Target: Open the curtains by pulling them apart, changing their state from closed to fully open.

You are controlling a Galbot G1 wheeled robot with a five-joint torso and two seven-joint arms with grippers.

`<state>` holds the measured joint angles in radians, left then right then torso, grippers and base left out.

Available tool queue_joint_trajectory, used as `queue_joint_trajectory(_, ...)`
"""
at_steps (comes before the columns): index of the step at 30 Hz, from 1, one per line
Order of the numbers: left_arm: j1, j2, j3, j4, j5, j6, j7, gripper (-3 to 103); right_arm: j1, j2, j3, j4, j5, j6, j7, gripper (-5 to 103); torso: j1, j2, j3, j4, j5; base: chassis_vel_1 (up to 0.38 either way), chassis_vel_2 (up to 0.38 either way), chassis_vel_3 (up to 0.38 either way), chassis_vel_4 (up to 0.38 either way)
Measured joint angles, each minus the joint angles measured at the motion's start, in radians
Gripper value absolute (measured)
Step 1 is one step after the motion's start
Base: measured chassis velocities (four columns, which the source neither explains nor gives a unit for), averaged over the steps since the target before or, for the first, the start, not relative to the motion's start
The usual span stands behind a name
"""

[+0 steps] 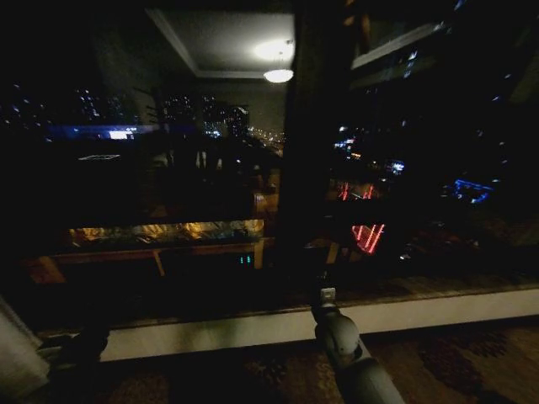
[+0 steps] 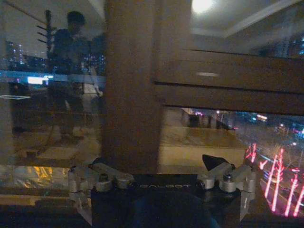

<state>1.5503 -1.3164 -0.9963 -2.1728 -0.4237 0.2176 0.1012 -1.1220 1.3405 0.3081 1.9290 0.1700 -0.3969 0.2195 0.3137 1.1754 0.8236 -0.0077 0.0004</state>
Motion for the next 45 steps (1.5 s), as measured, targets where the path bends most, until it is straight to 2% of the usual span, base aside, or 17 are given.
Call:
queue_joint_trajectory(11, 0.007, -0.027, 0.029, -0.005, 0.017, -0.001, -0.001, 100, -0.032, -0.010, 0.026, 0.024, -0.001, -0.001, 0.000, 100, 0.000, 0.000, 0.000, 0.0001, 0.0001, -0.258, -0.449, 0.254, 0.445)
queue_joint_trajectory(21, 0.005, -0.025, 0.029, -0.004, 0.018, -0.002, -0.001, 100, -0.061, -0.011, 0.044, 0.030, -0.003, -0.001, -0.001, 100, 0.000, 0.000, 0.000, 0.0000, 0.0002, -0.213, -0.481, 0.209, 0.479)
queue_joint_trajectory(30, 0.005, -0.026, 0.031, -0.007, 0.018, -0.002, -0.001, 100, -0.068, -0.024, 0.047, 0.045, -0.004, -0.014, -0.002, 100, 0.000, 0.000, 0.000, 0.0002, -0.0006, -0.113, -0.402, 0.102, 0.400)
queue_joint_trajectory(35, 0.001, -0.023, 0.026, -0.006, 0.016, -0.002, -0.001, 100, -0.070, -0.028, 0.048, 0.049, -0.005, -0.024, -0.001, 100, 0.000, 0.000, 0.000, -0.0002, 0.0007, -0.081, -0.388, 0.067, 0.380)
queue_joint_trajectory(38, 0.000, -0.021, 0.025, -0.002, 0.014, -0.002, -0.001, 100, -0.069, -0.028, 0.048, 0.049, -0.005, -0.025, -0.001, 100, 0.000, 0.000, 0.000, 0.0002, -0.0008, -0.092, -0.411, 0.082, 0.412)
queue_joint_trajectory(45, -0.003, -0.019, 0.022, 0.006, 0.009, -0.002, 0.000, 100, -0.070, -0.028, 0.044, 0.051, -0.006, -0.026, 0.000, 100, 0.000, 0.000, 0.000, -0.0001, 0.0001, -0.044, -0.385, 0.057, 0.376)
